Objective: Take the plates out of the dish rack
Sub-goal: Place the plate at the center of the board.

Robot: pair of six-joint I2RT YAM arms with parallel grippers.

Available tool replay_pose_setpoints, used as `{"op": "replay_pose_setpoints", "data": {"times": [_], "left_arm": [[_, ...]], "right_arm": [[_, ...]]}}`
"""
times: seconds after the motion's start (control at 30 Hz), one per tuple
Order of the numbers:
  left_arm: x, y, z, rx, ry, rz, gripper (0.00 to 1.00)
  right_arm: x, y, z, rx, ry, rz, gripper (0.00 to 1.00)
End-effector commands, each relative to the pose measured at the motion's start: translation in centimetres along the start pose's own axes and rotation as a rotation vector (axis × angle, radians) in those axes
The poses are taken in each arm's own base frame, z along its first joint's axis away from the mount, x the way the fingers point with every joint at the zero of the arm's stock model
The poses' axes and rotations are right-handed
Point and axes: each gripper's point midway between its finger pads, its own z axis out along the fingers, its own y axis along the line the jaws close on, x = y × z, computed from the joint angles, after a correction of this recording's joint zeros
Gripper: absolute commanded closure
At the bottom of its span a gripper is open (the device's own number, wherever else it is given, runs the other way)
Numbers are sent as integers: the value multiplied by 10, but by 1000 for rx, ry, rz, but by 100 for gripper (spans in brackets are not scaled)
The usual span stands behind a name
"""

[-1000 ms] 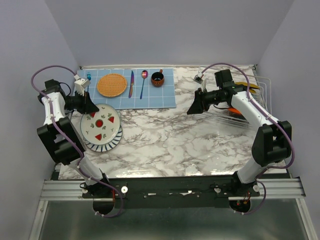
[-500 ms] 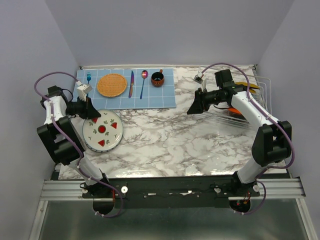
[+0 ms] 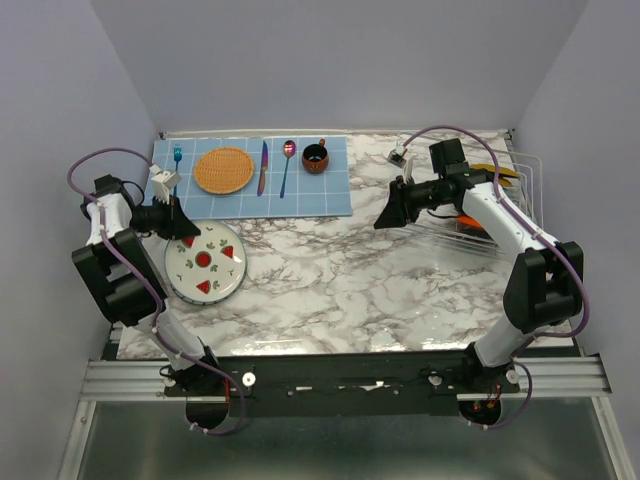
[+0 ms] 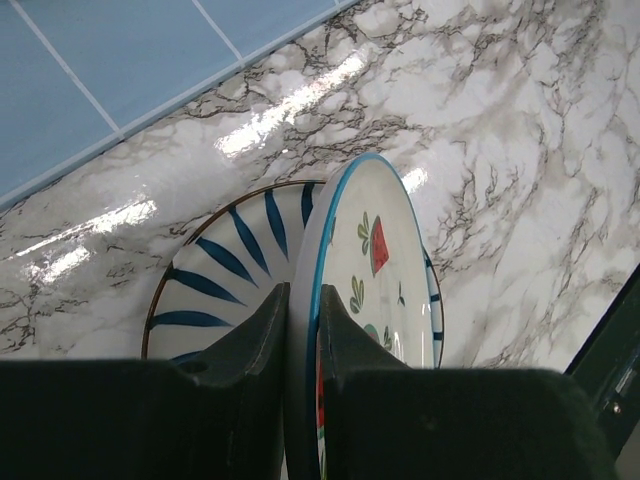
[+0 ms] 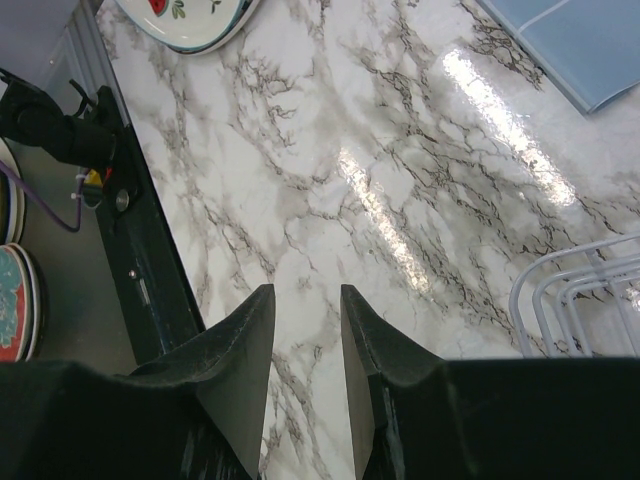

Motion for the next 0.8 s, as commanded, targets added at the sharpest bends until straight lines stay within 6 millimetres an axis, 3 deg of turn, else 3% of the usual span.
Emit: {"op": "replay_pose_setpoints", "data": {"times": [0.0,0.37,0.77], "left_arm": [[16,22,8,-38,31,26,100],[42,46,20,-81,91,18,100],[52,65,22,-126,130,38,100]], "right_arm": [[0,2,1,-12,-4,-19,59],[0,0,2,-10,-1,-18,59],[-1,1,2,-12,-1,-20,59]]}}
